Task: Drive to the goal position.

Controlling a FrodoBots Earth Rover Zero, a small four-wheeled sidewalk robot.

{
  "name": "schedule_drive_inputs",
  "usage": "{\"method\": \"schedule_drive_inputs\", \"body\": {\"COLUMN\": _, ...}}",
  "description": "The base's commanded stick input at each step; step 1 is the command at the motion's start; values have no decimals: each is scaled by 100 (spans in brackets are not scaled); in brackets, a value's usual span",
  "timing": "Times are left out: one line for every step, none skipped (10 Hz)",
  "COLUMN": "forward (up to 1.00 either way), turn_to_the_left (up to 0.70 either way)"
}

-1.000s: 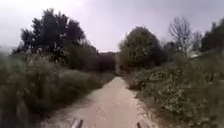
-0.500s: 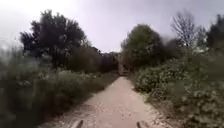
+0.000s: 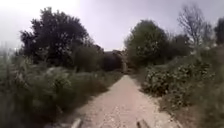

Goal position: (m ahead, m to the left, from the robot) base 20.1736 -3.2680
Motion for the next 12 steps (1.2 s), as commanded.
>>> {"method": "schedule_drive_inputs", "body": {"forward": 85, "turn_to_the_left": -22}}
{"method": "schedule_drive_inputs", "body": {"forward": 85, "turn_to_the_left": -34}}
{"method": "schedule_drive_inputs", "body": {"forward": 85, "turn_to_the_left": -17}}
{"method": "schedule_drive_inputs", "body": {"forward": 85, "turn_to_the_left": 0}}
{"method": "schedule_drive_inputs", "body": {"forward": 85, "turn_to_the_left": 0}}
{"method": "schedule_drive_inputs", "body": {"forward": 85, "turn_to_the_left": -18}}
{"method": "schedule_drive_inputs", "body": {"forward": 85, "turn_to_the_left": -34}}
{"method": "schedule_drive_inputs", "body": {"forward": 85, "turn_to_the_left": -29}}
{"method": "schedule_drive_inputs", "body": {"forward": 85, "turn_to_the_left": -5}}
{"method": "schedule_drive_inputs", "body": {"forward": 85, "turn_to_the_left": -1}}
{"method": "schedule_drive_inputs", "body": {"forward": 85, "turn_to_the_left": -34}}
{"method": "schedule_drive_inputs", "body": {"forward": 85, "turn_to_the_left": -34}}
